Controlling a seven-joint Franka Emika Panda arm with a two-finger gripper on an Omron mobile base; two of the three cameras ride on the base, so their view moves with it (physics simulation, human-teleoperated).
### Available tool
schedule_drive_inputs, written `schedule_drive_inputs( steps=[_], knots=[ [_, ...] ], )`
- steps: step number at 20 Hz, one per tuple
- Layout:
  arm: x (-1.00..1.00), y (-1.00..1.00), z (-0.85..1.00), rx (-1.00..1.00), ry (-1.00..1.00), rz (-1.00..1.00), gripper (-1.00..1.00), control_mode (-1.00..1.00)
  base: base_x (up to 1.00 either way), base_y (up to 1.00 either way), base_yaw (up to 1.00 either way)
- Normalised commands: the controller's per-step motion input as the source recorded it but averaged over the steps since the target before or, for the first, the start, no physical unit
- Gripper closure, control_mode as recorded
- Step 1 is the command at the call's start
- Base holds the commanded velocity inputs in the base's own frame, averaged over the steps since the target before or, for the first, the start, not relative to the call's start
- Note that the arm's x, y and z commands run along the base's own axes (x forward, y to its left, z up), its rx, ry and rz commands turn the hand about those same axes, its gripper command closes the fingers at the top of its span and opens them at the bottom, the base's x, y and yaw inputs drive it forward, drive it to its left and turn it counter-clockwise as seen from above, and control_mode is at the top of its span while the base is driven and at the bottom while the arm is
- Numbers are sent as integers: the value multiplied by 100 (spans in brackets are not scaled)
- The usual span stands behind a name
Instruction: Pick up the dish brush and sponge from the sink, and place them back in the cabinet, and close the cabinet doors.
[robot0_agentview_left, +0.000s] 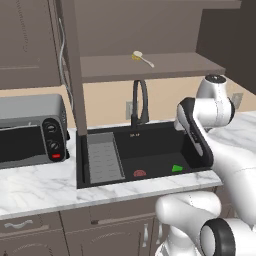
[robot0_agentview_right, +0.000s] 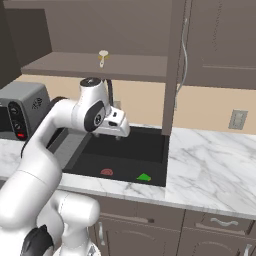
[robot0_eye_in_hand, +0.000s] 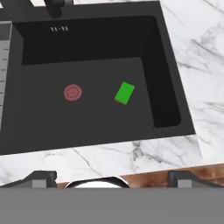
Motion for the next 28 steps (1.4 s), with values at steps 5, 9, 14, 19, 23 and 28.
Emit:
schedule_drive_inputs(
  steps=[5, 9, 14, 19, 23, 28],
  knots=[
    [8, -5, 0, 2, 5, 0, -100, -100, 0, 0, 0],
    [11, -1, 0, 1, 6, 0, -100, -100, 0, 0, 0],
    [4, -1, -3, 1, 8, 0, -100, -100, 0, 0, 0],
    [1, 0, -4, 1, 10, 0, -100, -100, 0, 0, 0],
    [0, 0, -11, 1, 9, 0, -100, -100, 0, 0, 0],
    [3, 0, -25, 0, 1, 0, -100, -100, 0, 0, 0]
  ],
)
